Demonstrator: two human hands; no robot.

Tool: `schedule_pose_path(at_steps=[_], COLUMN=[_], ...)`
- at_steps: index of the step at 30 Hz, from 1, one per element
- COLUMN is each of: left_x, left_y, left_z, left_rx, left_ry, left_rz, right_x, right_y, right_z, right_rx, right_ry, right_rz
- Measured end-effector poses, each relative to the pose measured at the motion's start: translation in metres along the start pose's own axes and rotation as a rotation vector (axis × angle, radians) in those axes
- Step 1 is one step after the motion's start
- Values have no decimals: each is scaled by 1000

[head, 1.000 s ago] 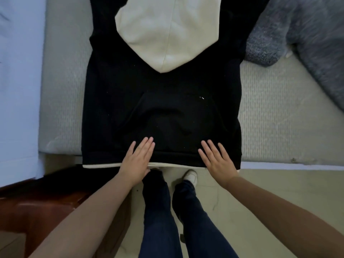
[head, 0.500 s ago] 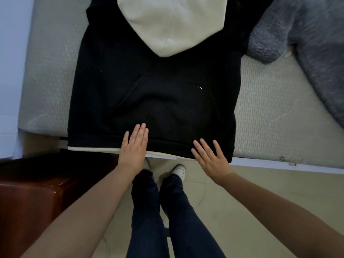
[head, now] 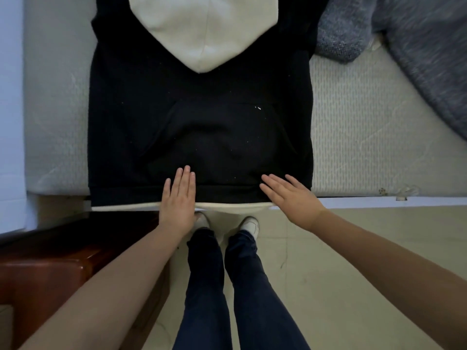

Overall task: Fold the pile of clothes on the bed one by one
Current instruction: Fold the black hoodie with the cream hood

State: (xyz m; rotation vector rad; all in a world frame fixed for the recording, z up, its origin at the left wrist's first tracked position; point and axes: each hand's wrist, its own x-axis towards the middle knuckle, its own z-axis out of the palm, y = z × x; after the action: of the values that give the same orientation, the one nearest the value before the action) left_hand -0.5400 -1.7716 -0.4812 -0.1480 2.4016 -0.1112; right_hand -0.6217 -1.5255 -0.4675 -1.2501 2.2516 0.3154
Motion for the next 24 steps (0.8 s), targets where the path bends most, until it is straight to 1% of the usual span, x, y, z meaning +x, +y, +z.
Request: schedule_pose_path(at_steps=[1,4,8,9,10,12,13,16,20,22,24], left_x=[0,3,5,4,3,1,0,-6,-17,-23,-27], left_y=[0,0,-13,-19,-25,-33,-33,-35,-48,-47,-38], left_z=[2,9,9,7,5,-2,-8,-23,-33,-37,-42], left_rx=[-13,-74,-199,-209,-210,-193,-181,-169,-221,-317,-372], left_ry=[10,99,140,135,122,84,63,36,52,48,31], left_rz=[-2,14,47,47,51,75,93,129,153,100,65], right_x=[-4,-15,-16,-14,-14,-9,-5,14,38,39,35], right_y=[3,5,4,3,0,-14,-24,-52,-63,-68,-82], right_z=[-1,-4,-10,-13,-15,-16,-16,-16,-18,-26,-35], right_rx=[53,168,160,129,60,-1,-11,6,60,16,48], right_ry=[-20,56,5,30,108,294,331,246,177,200,216], right_rz=[9,36,102,131,142,186,223,289,376,384,383])
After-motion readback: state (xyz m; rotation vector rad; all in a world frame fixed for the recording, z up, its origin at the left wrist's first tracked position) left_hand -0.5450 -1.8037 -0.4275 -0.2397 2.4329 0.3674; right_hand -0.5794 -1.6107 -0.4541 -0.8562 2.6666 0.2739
